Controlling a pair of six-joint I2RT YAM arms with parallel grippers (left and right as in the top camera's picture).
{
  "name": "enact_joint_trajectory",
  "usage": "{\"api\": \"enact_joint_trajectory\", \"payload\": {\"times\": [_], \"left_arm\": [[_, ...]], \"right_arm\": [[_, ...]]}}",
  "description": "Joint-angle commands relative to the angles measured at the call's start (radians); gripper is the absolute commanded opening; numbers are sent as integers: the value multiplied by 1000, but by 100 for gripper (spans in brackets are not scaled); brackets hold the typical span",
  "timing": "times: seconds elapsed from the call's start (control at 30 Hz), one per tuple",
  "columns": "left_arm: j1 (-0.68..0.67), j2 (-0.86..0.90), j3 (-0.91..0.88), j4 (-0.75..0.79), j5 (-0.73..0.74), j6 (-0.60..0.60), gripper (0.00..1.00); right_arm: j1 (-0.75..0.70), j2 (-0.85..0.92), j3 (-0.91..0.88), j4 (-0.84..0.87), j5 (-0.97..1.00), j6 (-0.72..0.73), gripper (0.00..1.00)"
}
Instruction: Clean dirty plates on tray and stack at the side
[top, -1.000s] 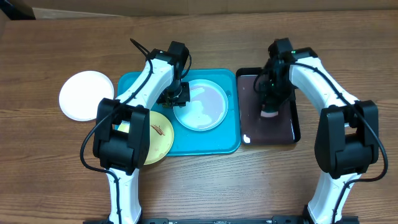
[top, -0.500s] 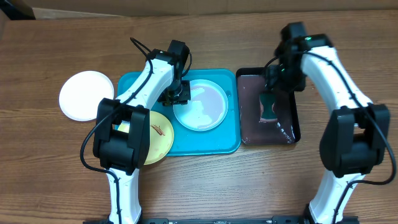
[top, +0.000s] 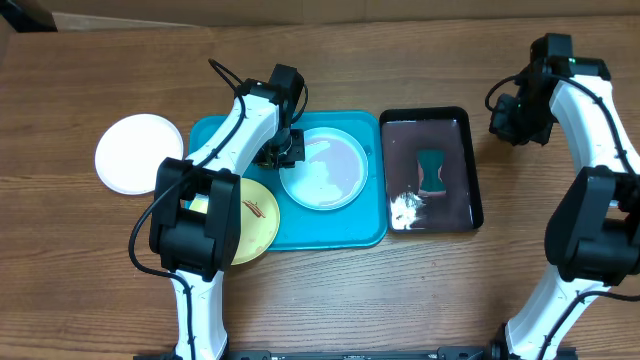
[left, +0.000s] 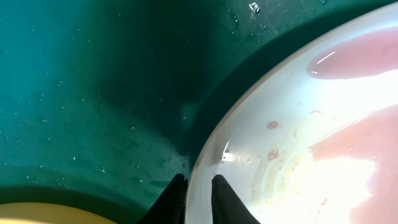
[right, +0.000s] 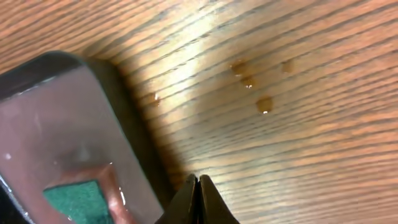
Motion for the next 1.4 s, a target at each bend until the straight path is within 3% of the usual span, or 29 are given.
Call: {"api": "enact_joint_trajectory", "payload": {"times": [0.0, 0.1, 0.83, 1.07, 1.37], "left_arm": [[-7, 19, -4, 6, 19, 10, 16], [-8, 19, -4, 7, 20, 9, 12], [-7, 19, -4, -1, 20, 14, 13], [-7, 19, -4, 5, 13, 21, 23], [-8, 22, -6, 11, 11, 20, 24]], "right_arm": [[8, -14, -53, 29, -50, 14, 4], [23, -14, -103, 63, -87, 14, 4], [29, -14, -117, 56, -125, 3, 5], [27, -16, 48, -60, -124, 2, 22], [12, -14, 74, -69, -10, 3, 30]]}}
